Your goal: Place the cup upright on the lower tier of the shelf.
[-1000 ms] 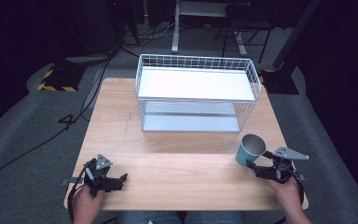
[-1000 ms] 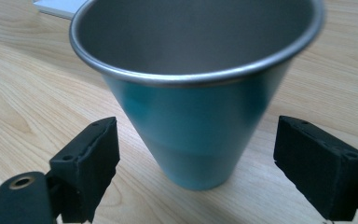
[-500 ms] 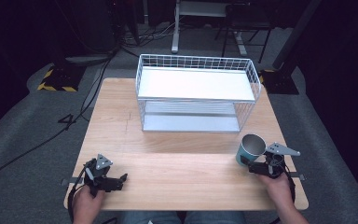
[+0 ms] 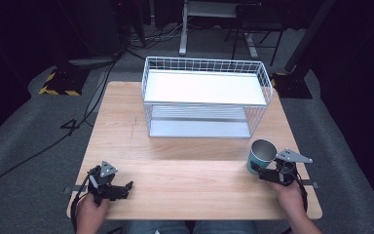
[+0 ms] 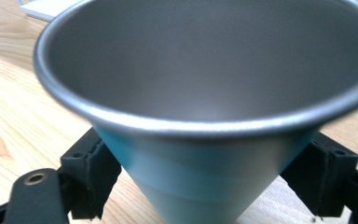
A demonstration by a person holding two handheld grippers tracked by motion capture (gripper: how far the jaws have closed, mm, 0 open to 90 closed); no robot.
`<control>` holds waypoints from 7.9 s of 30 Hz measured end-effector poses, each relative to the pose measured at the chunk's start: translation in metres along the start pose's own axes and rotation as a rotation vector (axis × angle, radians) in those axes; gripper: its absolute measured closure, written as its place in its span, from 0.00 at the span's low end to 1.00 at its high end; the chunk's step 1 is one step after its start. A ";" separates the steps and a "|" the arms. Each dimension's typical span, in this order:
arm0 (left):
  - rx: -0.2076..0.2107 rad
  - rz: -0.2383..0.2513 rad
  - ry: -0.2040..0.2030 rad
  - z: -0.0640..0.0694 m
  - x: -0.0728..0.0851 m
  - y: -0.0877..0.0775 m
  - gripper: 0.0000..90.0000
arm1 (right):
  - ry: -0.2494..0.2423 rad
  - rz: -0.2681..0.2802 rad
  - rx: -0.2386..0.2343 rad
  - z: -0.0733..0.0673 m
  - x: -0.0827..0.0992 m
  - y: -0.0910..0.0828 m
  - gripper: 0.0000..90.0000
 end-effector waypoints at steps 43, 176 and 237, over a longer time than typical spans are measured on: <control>0.002 -0.002 -0.011 0.002 0.001 -0.001 0.00 | -0.057 0.081 -0.108 -0.059 -0.101 0.041 0.22; 0.006 -0.004 -0.003 0.001 -0.001 0.001 0.00 | -0.152 0.071 -0.101 -0.097 -0.110 0.054 0.10; 0.008 -0.001 0.004 -0.001 -0.004 0.003 0.00 | -0.199 -0.145 -0.063 0.002 0.048 -0.012 0.16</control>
Point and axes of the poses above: each handheld gripper's, and its own axes: y roughly forward along the jaws, x roughly out of its underside, z roughly to its right, the point moved 4 cm from there along y, roughly forward along the jaws, and after that the axes turned 13 degrees about x, right-handed, at the moved point
